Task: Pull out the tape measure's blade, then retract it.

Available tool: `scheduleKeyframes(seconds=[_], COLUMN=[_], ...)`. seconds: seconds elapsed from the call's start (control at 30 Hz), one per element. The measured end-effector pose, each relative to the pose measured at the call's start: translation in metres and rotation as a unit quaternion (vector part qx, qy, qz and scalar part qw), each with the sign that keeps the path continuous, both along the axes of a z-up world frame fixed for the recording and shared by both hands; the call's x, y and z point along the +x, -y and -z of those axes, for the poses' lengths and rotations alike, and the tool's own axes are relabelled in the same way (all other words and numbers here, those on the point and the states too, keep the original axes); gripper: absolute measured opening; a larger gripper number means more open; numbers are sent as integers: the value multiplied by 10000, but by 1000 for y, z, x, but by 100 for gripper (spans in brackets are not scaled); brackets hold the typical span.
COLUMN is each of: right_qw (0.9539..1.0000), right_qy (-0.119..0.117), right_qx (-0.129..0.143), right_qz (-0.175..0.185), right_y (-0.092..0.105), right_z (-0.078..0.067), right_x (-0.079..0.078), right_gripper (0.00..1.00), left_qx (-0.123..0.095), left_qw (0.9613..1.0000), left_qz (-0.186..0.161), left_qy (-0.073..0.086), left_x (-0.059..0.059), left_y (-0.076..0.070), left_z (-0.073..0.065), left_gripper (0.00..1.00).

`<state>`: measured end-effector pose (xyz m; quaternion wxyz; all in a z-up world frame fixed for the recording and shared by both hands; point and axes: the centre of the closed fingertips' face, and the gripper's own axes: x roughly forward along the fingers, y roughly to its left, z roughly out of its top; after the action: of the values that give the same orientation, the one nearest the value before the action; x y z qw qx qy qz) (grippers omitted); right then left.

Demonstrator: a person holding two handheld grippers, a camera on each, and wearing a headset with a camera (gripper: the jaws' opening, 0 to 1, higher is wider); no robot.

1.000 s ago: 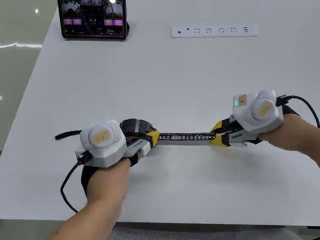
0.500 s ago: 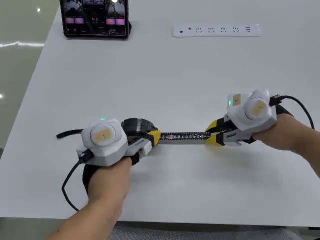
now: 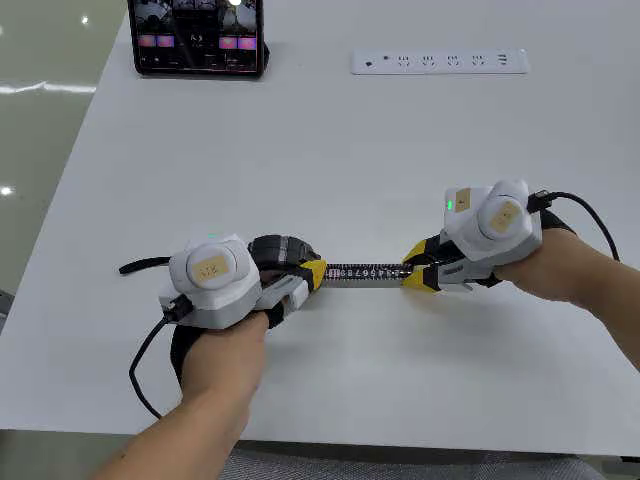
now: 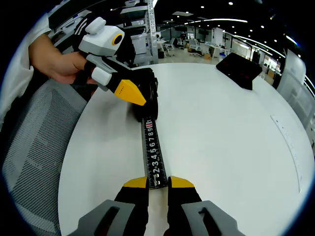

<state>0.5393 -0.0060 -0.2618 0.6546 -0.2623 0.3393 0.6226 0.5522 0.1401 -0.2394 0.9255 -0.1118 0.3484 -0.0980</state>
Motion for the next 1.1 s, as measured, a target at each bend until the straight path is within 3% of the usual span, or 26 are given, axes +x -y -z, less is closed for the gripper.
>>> scheduleKeyframes(seconds=[1.1], right_qw=[9998], right_qy=[-62], right_qx=[178], right_qz=[-83], right_y=[-30], right_z=[3], right_x=[4], right_gripper=[10], left_qx=[-95], left_qw=[9999], left_qz=[-41], left_qy=[-6], left_x=[1], left_y=[0], left_z=[-1], left_gripper=[58])
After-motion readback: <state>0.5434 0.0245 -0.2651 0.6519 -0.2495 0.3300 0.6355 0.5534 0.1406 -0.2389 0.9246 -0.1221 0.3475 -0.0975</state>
